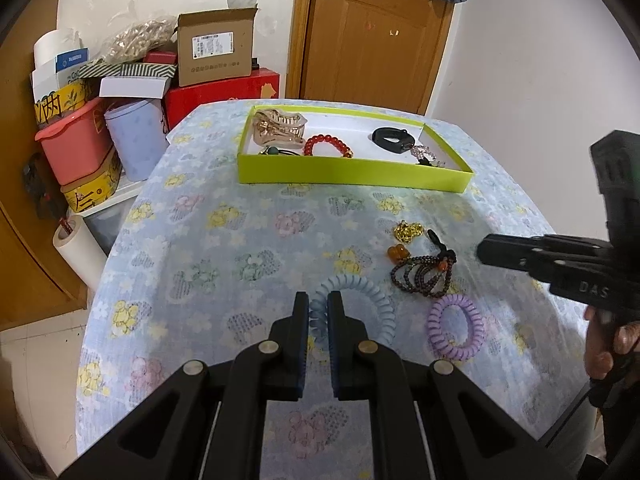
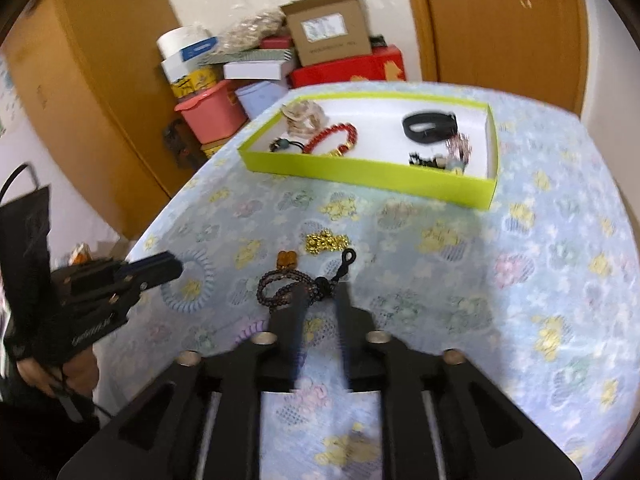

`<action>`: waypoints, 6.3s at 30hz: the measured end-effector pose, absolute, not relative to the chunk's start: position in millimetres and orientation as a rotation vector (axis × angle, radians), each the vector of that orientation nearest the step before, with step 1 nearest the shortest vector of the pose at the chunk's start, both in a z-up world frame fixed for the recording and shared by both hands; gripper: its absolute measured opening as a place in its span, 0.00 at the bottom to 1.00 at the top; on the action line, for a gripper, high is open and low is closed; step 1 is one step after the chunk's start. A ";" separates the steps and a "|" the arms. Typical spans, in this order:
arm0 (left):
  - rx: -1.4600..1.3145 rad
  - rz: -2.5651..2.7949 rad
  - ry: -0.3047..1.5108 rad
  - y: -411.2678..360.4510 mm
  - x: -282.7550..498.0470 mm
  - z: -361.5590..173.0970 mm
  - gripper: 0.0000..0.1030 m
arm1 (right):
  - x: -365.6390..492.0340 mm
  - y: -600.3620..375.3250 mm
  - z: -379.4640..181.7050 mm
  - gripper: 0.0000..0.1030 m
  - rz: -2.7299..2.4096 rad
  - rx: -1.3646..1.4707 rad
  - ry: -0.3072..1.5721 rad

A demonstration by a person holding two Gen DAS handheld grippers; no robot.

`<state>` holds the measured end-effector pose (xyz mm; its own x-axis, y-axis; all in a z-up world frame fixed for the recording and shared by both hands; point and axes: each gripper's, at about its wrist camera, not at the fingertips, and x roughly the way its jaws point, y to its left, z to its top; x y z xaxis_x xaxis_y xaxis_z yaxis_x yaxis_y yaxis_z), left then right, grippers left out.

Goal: Organize jewelry
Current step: 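Lift the blue coil tie and dark bead strand up off the table, then carry the coil tie and bead strand into the green tray and release both, then withdraw both grippers from the tray toward the last jewelry pieces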

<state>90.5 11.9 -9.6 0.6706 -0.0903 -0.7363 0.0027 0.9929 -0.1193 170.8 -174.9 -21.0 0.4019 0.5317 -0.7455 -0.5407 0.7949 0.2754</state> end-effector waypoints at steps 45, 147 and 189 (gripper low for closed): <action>-0.168 -0.059 0.851 32.4 93.7 -21.1 0.09 | 177.1 -117.5 -41.2 0.15 0.555 -0.192 0.990; -0.022 -0.037 0.818 -3.2 337.9 9.0 0.27 | 318.4 -197.9 -8.0 0.28 0.506 -0.014 0.882; -0.126 -0.087 0.803 5.7 92.6 7.3 0.27 | 124.9 -171.5 -27.2 0.28 0.659 -0.079 0.935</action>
<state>92.6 5.7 7.3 0.6917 -0.1254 -0.7113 0.0295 0.9889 -0.1456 124.9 -171.5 -27.2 0.4142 0.4904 -0.7667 -0.5565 0.8031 0.2131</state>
